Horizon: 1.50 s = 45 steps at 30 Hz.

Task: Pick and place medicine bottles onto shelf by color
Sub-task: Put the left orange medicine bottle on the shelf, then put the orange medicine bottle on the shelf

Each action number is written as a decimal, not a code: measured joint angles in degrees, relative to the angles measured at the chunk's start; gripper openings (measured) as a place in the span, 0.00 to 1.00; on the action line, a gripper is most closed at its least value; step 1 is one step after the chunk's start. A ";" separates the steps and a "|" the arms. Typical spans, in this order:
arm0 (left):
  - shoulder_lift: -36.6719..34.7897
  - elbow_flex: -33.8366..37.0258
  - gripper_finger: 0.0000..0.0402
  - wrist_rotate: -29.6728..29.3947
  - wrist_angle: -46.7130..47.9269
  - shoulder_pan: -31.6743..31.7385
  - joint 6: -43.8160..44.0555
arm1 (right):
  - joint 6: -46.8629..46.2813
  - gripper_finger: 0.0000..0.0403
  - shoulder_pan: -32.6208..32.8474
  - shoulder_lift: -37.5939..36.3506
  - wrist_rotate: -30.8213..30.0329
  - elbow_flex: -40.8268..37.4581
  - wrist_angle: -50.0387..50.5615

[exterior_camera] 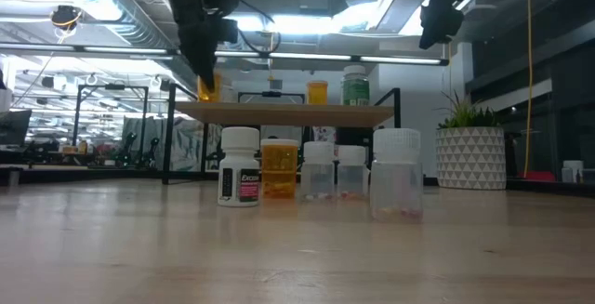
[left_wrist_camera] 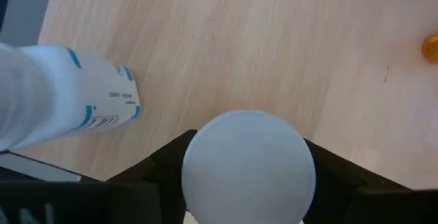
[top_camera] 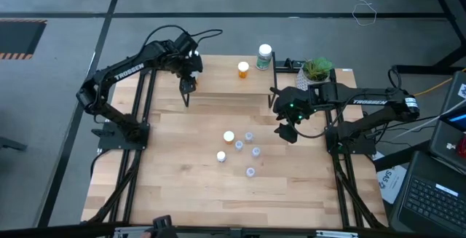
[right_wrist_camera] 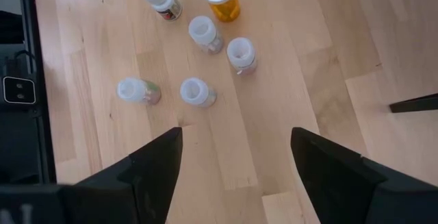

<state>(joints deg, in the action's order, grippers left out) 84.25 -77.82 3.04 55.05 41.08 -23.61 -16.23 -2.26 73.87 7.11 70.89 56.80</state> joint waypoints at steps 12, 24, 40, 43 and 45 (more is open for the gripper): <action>-0.02 0.00 0.68 -3.05 -2.37 -0.89 1.05 | -0.09 0.68 0.00 0.00 0.01 0.00 0.01; -0.39 -2.62 0.69 -8.20 -7.59 -5.34 0.55 | -1.76 0.68 0.00 0.00 0.03 0.00 -0.01; -1.47 -21.92 0.69 -11.23 27.18 -16.90 14.05 | -4.20 0.68 8.59 7.87 -10.92 0.02 -23.85; -2.56 -22.32 0.69 -11.33 34.08 -17.69 14.58 | -1.90 0.68 9.35 12.96 -11.05 0.02 -28.31; -3.44 -22.00 0.69 -11.35 35.24 -18.01 15.78 | 0.63 0.68 9.31 16.39 -11.16 0.02 -32.28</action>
<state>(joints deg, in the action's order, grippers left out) 80.80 -99.82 -8.32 90.29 23.07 -7.83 -15.60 7.05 90.25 -4.05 70.91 24.52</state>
